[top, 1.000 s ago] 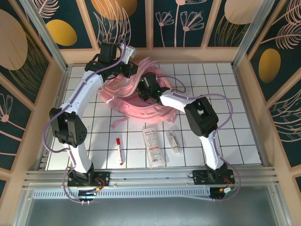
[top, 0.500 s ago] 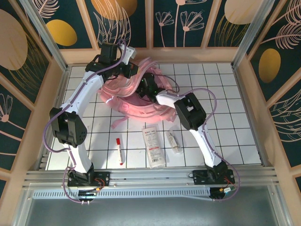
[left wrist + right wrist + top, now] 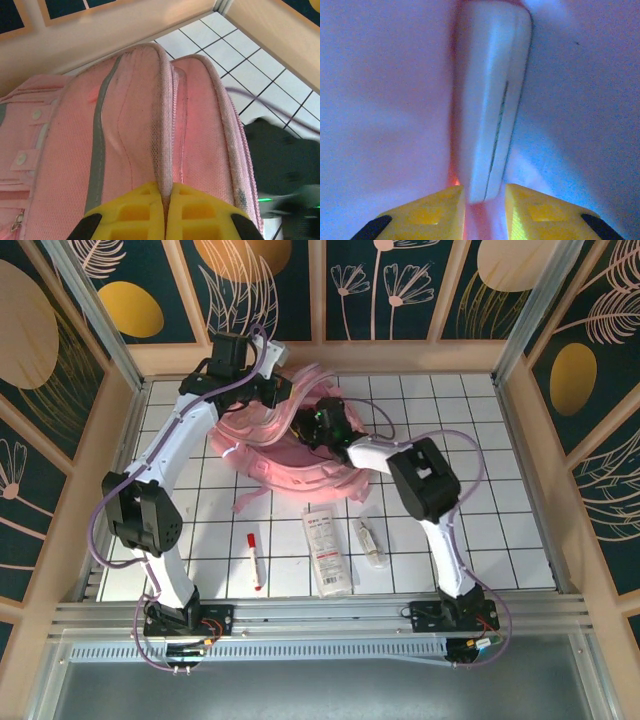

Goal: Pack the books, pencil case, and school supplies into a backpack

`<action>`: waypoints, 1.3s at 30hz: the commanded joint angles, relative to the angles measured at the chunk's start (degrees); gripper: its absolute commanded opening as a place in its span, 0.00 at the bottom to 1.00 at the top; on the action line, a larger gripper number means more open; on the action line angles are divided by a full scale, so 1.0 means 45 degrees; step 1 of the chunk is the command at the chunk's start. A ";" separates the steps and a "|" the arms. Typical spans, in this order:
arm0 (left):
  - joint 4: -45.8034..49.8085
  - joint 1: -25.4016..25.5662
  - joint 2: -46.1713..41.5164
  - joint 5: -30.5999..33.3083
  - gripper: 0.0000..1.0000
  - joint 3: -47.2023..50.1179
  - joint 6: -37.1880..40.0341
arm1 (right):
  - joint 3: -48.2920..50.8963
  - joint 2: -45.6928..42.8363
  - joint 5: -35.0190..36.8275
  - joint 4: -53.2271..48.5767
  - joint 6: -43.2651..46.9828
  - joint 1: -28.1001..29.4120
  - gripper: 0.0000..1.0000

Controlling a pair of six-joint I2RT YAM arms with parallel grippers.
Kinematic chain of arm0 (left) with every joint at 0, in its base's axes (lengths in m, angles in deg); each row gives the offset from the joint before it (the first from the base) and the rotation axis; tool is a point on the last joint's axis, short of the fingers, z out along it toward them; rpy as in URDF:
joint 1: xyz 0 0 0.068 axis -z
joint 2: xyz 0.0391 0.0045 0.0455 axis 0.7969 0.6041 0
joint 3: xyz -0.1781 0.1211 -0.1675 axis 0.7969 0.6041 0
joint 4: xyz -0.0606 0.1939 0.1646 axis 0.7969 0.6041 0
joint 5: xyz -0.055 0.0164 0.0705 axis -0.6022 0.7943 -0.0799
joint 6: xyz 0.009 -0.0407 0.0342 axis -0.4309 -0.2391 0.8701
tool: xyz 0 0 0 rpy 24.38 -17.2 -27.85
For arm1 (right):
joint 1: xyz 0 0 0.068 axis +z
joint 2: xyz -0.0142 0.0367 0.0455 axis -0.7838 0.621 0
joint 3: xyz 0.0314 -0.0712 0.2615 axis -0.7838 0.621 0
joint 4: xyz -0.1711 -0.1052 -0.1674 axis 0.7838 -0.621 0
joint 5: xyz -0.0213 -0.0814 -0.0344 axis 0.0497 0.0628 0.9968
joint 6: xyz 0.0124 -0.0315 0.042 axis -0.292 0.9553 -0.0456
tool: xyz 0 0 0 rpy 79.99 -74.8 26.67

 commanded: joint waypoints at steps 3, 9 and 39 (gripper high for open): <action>-0.1538 0.0065 -0.0818 0.0099 0.00 -0.0027 0.0211 | 0.2154 -0.3547 -0.1630 -0.1040 0.3281 -0.0564 0.31; -0.1349 0.0064 -0.0573 0.0633 0.00 -0.0020 -0.0075 | 0.4415 -0.7830 0.0168 -0.6112 0.8742 0.0108 0.46; -0.1394 -0.0128 -0.1386 -0.0310 0.00 0.1200 -0.0767 | 0.5291 -0.8304 0.2922 -1.4201 0.8908 0.5770 0.82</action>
